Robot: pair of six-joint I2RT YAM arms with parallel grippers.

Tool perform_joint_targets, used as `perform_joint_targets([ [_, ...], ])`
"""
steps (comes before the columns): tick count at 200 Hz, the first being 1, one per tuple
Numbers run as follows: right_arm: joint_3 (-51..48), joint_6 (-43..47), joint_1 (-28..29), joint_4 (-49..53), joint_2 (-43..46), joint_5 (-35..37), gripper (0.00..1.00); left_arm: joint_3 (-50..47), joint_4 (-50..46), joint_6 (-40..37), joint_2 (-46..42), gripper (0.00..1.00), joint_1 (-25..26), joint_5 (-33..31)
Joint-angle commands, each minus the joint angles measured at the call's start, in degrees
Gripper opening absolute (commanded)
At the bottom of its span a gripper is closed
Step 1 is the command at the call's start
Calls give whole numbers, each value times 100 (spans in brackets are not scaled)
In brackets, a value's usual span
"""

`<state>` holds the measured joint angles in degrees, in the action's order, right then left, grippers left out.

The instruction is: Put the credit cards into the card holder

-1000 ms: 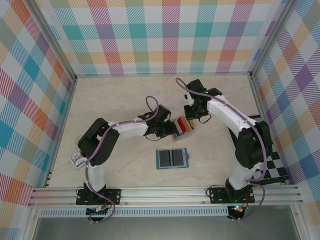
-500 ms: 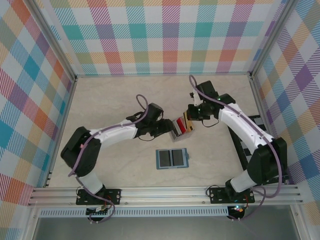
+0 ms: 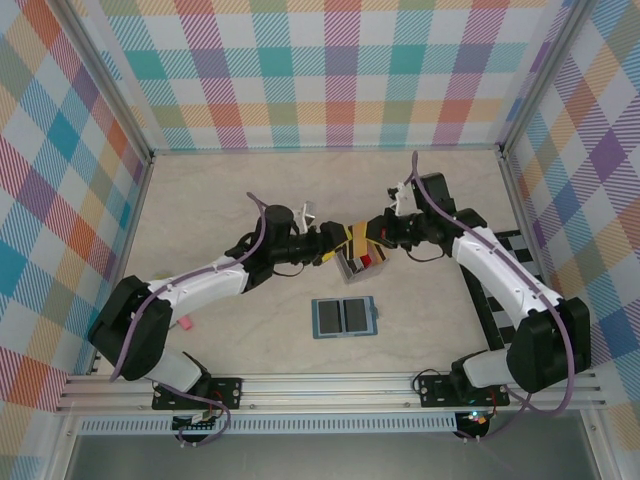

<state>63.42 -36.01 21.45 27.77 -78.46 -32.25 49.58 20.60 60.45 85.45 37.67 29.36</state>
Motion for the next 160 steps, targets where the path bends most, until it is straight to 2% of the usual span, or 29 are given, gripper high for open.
perform_joint_targets([
  [1,-97,-336,-1,-546,67,-583,3,-40,700,221,94,59,-32,418],
  [60,-212,-362,-104,-576,36,-681,5,-143,711,235,-83,27,-32,379],
  [97,-316,-373,-150,-776,114,-1084,13,-194,716,272,-156,6,-32,344],
  [115,-378,-345,-151,-940,145,-1436,19,-190,786,336,-129,3,-45,371],
  [160,-530,-337,-228,-1119,208,-1763,18,-168,870,389,-98,3,-47,468],
])
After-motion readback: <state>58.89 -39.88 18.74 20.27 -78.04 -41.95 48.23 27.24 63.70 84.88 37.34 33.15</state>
